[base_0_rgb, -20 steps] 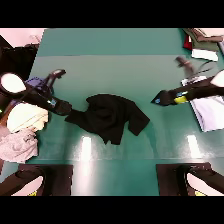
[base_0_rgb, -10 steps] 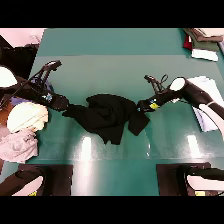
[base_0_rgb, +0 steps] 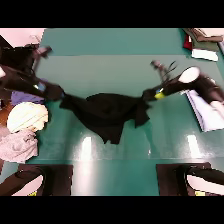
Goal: Fold the shirts.
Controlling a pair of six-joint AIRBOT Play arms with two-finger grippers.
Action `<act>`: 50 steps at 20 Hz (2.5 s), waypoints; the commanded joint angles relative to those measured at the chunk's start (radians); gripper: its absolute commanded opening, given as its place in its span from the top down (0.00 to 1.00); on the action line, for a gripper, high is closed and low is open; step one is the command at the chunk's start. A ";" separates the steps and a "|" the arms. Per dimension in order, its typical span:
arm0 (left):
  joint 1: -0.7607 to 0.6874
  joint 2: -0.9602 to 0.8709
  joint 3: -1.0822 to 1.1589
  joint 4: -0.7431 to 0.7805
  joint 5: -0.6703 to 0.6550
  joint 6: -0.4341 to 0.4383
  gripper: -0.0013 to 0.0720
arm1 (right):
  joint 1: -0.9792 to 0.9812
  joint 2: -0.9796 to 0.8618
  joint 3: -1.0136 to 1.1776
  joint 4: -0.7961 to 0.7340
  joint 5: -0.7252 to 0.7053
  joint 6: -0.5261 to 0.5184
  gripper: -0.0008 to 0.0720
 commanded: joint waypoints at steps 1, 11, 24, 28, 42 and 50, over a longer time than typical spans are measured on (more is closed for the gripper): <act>0.056 0.001 0.293 0.002 -0.008 -0.009 0.95 | -0.090 0.180 0.190 -0.009 -0.040 -0.003 0.96; 0.078 0.143 0.919 -0.010 0.185 -0.051 0.95 | -0.389 0.459 0.858 -0.010 -0.018 -0.004 0.97; 0.078 0.103 0.435 -0.100 0.104 -0.050 0.95 | -0.506 0.240 0.782 0.122 0.241 0.024 0.97; 0.078 -0.091 0.242 -0.071 0.094 -0.037 0.95 | -0.265 -0.020 0.782 -0.173 0.304 0.058 0.96; 0.258 -0.441 0.290 -0.083 0.046 -0.016 0.14 | -0.172 -0.339 0.783 -0.285 0.198 0.132 0.40; 0.316 -0.297 -0.272 -0.180 0.059 0.082 0.14 | -0.168 -0.267 0.782 -0.249 0.398 0.108 0.40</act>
